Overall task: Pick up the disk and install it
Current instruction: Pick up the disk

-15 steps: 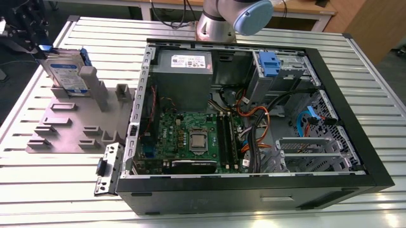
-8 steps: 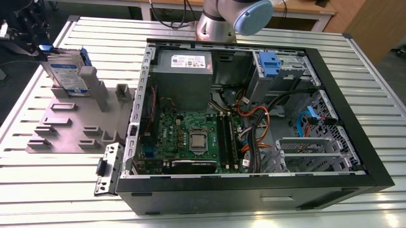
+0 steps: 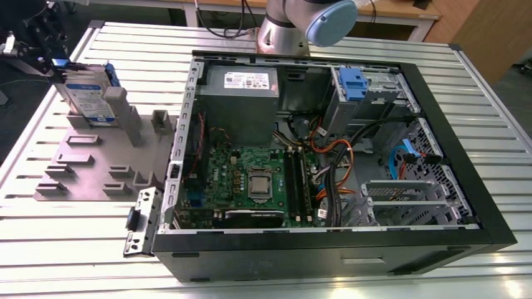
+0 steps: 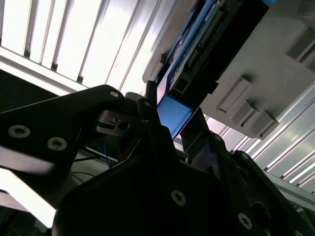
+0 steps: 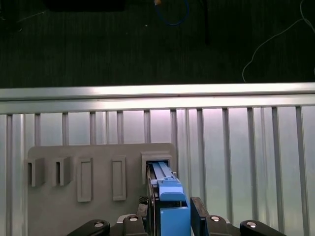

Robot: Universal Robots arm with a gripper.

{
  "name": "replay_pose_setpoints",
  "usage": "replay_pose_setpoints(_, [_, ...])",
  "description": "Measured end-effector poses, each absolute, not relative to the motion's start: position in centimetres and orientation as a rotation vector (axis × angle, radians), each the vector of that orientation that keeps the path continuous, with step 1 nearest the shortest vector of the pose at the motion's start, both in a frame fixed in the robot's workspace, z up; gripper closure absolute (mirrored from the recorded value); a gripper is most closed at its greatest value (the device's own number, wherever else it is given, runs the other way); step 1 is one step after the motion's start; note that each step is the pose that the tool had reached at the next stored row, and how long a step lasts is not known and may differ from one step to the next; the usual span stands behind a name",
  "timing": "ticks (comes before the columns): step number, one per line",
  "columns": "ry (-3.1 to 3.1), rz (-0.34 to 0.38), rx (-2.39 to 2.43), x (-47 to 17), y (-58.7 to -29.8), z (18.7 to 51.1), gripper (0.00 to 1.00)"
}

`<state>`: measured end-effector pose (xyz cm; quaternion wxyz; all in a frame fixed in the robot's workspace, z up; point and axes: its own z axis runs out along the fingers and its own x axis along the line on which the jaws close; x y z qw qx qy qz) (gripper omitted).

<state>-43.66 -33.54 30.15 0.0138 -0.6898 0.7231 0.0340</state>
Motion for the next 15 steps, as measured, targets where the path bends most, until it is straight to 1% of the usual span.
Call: replay_pose_setpoints(15, [2.252,0.105,-2.149,-43.82,-33.50,29.47,0.54])
